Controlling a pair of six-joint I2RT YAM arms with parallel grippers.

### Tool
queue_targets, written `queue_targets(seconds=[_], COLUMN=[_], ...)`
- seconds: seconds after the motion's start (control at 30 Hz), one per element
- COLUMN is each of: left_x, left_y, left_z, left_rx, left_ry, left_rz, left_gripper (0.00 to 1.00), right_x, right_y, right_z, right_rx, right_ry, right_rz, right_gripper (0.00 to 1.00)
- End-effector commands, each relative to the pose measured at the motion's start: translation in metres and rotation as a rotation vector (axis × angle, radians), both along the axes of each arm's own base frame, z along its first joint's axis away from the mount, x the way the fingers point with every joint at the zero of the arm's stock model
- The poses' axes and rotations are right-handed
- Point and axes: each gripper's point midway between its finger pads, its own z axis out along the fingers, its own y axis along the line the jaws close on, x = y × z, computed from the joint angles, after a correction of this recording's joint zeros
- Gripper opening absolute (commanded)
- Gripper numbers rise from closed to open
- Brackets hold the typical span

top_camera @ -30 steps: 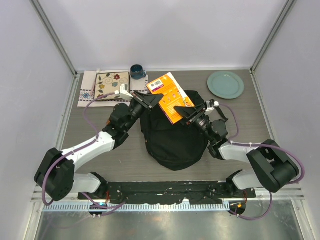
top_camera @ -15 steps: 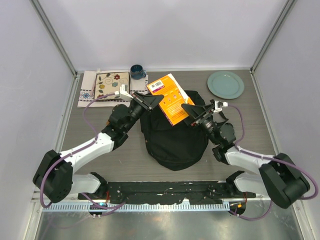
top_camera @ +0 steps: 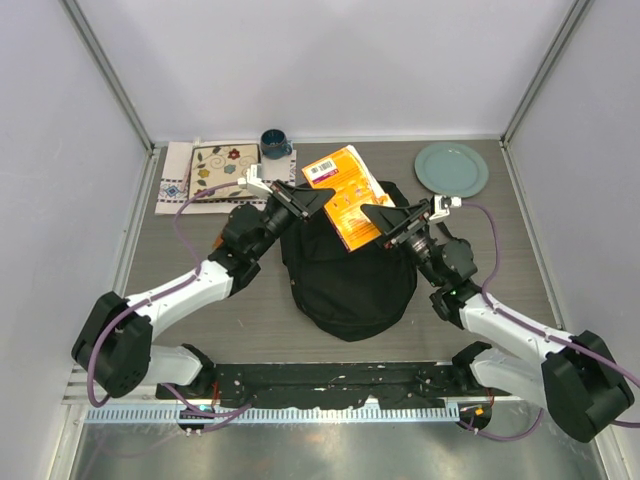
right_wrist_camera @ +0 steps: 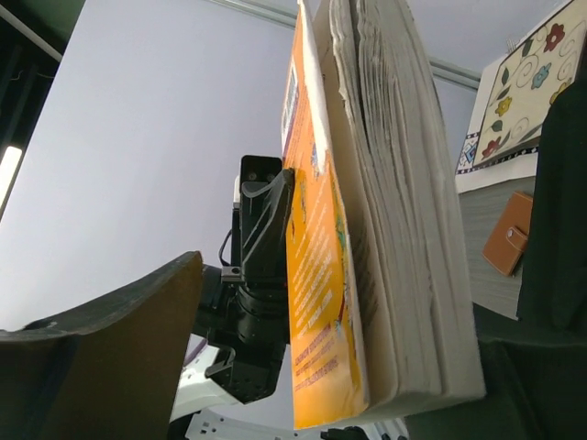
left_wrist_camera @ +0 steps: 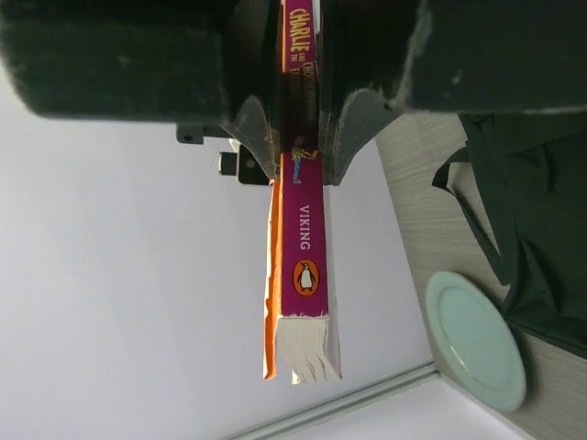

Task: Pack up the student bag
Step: Pick up the book from the center of the board.

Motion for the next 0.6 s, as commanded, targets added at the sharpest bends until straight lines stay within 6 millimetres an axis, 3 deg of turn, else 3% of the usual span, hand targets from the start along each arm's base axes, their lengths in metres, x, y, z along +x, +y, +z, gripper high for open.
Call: queue_targets(seconds=[0.0, 0.13, 0.17, 0.23, 0.33, 0.37, 0.4, 0.47, 0.57], left_x=[-0.011, -0.013, -0.013, -0.014, -0.016, -0.016, -0.017, -0.017, -0.016], left_y=[-0.006, -0.005, -0.004, -0.004, -0.005, -0.005, -0.003, -0.002, -0.003], left_z=[0.050, 0.044, 0.045, 0.045, 0.047, 0.045, 0.046, 0.045, 0.044], left_rx=[-0.087, -0.082, -0.084, -0.078, -0.060, -0.043, -0.041, -0.039, -0.042], left_ry=[-0.116, -0.107, -0.108, -0.109, -0.115, -0.116, -0.118, -0.115, -0.115], left_rz=[-0.059, -0.062, -0.059, -0.061, -0.068, -0.069, -0.065, -0.059, -0.056], left_gripper=[0.00, 0.00, 0.00, 0.00, 0.00, 0.00, 0.00, 0.00, 0.00], right_x=[-0.006, -0.010, -0.011, -0.012, -0.014, -0.013, -0.011, -0.012, -0.015], right_y=[0.002, 0.006, 0.006, 0.004, 0.004, 0.005, 0.005, 0.003, -0.002], right_z=[0.044, 0.059, 0.061, 0.063, 0.066, 0.064, 0.057, 0.058, 0.063], right_rx=[0.050, 0.042, 0.047, 0.050, 0.012, -0.024, -0.059, -0.080, -0.065], right_ry=[-0.147, -0.191, -0.195, -0.199, -0.221, -0.229, -0.191, -0.186, -0.201], right_rz=[0.017, 0.043, 0.047, 0.043, 0.033, 0.024, 0.021, 0.009, -0.007], right_gripper=[0.77, 0.60, 0.50, 0.38, 0.51, 0.64, 0.69, 0.75, 0.75])
